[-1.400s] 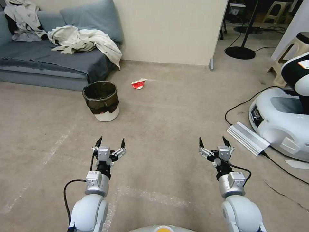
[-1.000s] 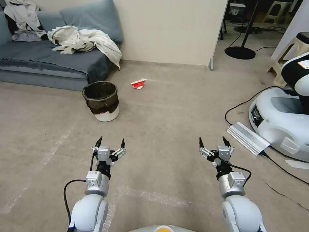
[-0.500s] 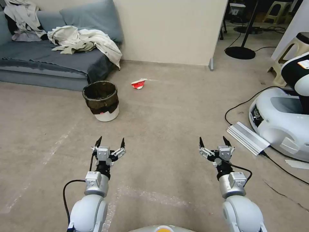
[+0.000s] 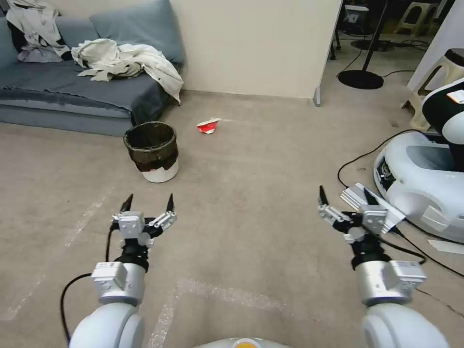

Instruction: Pick up the trash can from the floor.

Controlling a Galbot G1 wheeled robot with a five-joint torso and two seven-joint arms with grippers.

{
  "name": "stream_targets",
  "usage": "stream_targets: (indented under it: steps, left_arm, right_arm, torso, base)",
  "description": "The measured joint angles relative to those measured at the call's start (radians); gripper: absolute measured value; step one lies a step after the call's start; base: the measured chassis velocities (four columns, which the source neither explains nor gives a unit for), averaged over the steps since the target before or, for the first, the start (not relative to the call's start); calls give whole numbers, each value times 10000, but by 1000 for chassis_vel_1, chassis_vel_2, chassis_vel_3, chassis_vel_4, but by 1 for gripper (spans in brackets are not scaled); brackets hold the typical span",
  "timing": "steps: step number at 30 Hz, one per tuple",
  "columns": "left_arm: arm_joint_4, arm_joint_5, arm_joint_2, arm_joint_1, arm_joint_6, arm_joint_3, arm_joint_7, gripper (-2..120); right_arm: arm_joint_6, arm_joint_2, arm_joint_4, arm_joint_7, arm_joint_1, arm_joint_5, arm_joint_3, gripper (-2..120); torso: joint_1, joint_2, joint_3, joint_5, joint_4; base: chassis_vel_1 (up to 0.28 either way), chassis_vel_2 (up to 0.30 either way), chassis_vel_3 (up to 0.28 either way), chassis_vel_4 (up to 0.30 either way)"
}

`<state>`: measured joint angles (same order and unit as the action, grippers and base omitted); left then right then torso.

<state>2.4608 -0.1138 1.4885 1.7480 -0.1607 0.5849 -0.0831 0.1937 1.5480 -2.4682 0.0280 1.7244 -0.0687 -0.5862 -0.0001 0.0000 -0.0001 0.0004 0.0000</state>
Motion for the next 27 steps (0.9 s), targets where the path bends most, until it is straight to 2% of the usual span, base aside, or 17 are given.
stream_targets:
  steps: [3,5,9,27]
  left_arm:
    - [370,-120,-13,197,-157,39,-86,100]
    - [483,-304,-192,417,-483,164,-534,100]
    - [488,-381,-332,452,-662,252,-860,100]
    - [429,-131,-332,446,-843,274,-819,100]
  right_arm:
    - [24,-18,-13,-20,34,-9,-2,100]
    - [42,-38,-6,-30,47,-10,6,100]
    - [66,-56,43,-43,52,-3,40,100]
    - [158,-78,88,-10,29,-2,61,100]
  torso:
    - [0,0,0,-2,0]
    - [0,0,0,-7,0]
    - [0,0,1,-7,0]
    - [1,0,1,-4,0]
  base:
    - [0,0,0,0]
    - [0,0,0,0]
    - [0,0,0,0]
    - [0,0,0,0]
